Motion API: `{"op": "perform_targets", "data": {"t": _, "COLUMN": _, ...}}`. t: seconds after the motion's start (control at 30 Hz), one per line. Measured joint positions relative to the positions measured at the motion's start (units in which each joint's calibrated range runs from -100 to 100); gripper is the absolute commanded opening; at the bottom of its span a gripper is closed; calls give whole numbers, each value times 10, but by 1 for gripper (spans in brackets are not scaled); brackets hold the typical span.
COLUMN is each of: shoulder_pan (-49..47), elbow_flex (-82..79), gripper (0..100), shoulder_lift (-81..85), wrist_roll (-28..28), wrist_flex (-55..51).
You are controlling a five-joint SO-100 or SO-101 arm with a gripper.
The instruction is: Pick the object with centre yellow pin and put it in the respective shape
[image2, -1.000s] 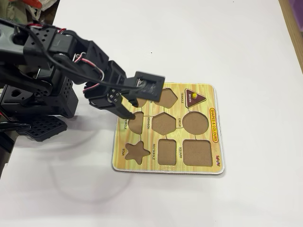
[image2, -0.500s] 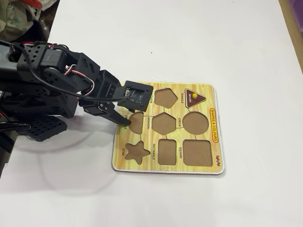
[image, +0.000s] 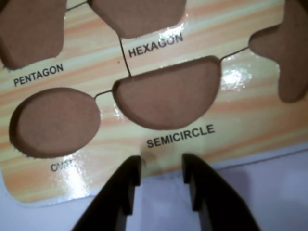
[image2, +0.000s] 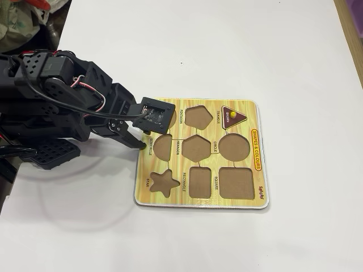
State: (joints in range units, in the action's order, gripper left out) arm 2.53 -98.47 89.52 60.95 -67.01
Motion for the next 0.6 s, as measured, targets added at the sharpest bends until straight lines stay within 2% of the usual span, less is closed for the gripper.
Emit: {"op": "perform_targets", "data": {"t": 0.6, "shoulder_pan": 0, "elbow_flex": 0, "gripper": 11, "shoulder_lift": 0, "wrist_roll": -3, "wrist_flex": -10}}
